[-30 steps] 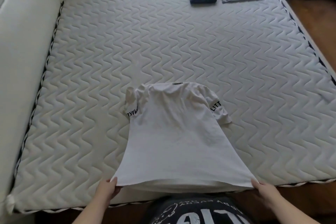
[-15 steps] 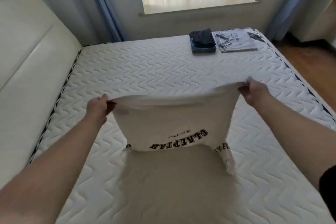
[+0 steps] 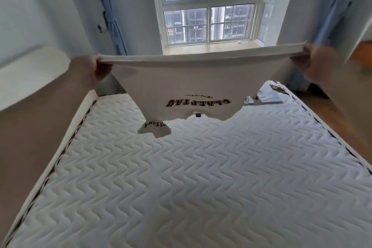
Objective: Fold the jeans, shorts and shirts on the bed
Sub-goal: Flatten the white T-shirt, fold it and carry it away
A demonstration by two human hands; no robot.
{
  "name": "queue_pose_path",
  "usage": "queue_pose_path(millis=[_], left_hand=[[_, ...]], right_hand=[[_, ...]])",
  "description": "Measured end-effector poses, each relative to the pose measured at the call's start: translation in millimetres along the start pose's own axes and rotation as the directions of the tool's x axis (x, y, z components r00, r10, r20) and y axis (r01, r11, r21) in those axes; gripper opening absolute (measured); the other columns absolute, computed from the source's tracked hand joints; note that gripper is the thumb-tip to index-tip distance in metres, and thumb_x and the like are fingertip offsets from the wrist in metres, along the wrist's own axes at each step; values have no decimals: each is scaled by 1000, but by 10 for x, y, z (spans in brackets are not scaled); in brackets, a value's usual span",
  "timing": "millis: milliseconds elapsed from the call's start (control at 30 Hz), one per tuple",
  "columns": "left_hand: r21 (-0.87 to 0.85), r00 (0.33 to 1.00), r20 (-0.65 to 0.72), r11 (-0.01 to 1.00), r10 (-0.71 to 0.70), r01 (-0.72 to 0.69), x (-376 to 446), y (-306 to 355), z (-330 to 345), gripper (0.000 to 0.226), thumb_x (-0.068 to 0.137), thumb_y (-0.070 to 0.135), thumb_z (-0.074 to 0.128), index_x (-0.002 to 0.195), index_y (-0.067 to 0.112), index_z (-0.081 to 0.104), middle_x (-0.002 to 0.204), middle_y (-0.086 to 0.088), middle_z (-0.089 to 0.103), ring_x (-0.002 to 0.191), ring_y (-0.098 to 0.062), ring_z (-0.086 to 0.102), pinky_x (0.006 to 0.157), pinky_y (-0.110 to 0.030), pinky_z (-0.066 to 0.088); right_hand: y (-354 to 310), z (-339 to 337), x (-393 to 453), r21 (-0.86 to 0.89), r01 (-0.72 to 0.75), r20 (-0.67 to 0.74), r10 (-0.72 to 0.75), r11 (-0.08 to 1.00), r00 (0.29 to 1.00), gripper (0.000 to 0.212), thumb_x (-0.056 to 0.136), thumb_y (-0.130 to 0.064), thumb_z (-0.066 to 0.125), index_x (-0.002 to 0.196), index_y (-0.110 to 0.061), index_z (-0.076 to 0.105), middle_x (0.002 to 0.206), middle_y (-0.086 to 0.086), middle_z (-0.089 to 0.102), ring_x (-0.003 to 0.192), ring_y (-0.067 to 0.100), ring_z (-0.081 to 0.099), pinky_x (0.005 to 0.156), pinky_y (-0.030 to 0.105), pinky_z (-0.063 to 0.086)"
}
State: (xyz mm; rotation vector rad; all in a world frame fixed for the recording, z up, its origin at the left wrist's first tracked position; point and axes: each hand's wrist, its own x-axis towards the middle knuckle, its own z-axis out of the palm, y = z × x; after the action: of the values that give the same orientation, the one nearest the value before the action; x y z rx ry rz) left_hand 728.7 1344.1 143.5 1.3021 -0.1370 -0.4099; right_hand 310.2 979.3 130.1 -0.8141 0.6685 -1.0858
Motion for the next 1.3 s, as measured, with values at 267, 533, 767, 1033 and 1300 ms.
queue_pose_path(millis=[267,533,767,1033,1300], left_hand=[[149,935,-172,930,-310,336,-574,-1893,-703,16,100,18,53,87,12,59,80,-6,62,60,-10,65,43,-18,53],[176,716,-389,716,-580,676,-1631,-4079,-1792,16,96,8,58,81,12,55,77,-7,58,66,-14,55,40,-18,52],[311,616,-512,539,-599,783,-2655,-5262,-2596,14,98,8,55,111,3,56,86,-13,61,59,-13,60,37,-14,47],[413,562,-568,382,-601,827,-3701,-5888,-3241,23,100,11,53,117,-3,56,77,-9,58,67,-15,54,43,-18,47],[540,591,-577,280,-564,794,-4372,-6175,-3655,20,98,11,56,113,-1,57,100,-12,59,65,-17,58,39,-12,37]], right_hand=[[1370,-1420,-347,-296,-264,-179,218,918,959,8,99,-9,51,94,-12,57,88,4,63,72,12,67,59,22,58],[2840,-3212,-1375,-310,-694,-575,453,650,681,16,97,-4,54,83,-10,52,52,7,64,44,13,62,37,23,52],[3505,-4502,-2572,-276,-855,-725,488,440,485,12,99,-7,54,87,-11,55,62,5,66,37,4,59,42,21,53],[3875,-5296,-3409,-387,-895,-721,533,223,444,26,99,-7,52,125,-3,53,97,9,59,86,22,56,76,34,45],[3943,-5842,-3849,-569,-822,-768,381,-37,515,32,94,-13,62,121,3,60,98,16,62,90,27,59,71,37,42]])
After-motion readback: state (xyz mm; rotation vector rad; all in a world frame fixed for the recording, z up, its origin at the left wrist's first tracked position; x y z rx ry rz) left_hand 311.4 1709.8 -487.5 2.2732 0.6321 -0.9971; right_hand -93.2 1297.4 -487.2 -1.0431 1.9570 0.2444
